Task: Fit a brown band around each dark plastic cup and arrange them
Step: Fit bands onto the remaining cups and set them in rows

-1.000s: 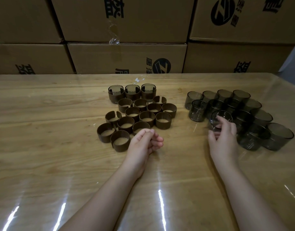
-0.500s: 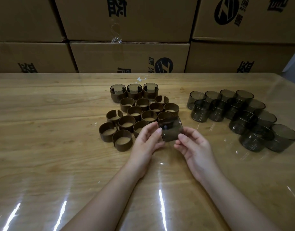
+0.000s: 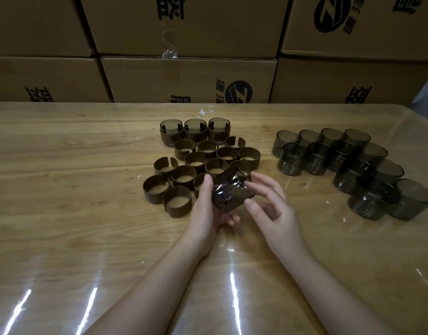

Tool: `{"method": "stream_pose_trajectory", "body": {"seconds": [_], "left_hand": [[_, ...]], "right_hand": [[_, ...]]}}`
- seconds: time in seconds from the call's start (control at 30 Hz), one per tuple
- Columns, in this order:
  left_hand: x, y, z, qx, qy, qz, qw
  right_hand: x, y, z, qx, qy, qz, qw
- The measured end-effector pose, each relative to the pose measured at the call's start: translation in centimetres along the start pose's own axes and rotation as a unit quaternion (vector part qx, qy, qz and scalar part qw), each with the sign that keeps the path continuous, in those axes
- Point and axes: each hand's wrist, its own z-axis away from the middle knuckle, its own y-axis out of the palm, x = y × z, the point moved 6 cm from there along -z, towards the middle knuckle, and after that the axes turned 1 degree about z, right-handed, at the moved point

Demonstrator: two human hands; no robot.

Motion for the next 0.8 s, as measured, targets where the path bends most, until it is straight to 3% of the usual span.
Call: {"method": "stream_pose_trajectory", "body": {"seconds": [0.23,0.43,0.8], "left_hand": [[-0.2,0.0,0.1,0.03,0.005,-0.028,0.999],[0.1,0.0,-0.1,0.027,-0.004,-0.029,0.999],[-0.5,-0.2,0.3,-0.05,0.066,-0.051,0.995]], "right_hand": [[0.7,1.0,0.3,0.059,-0.043,0.064,0.995],[0.1,1.2,0.3,0.081,-0.017,0.049,0.995],[-1.4,0.7,0.2,0.031,0.056,0.027,0.998]]}}
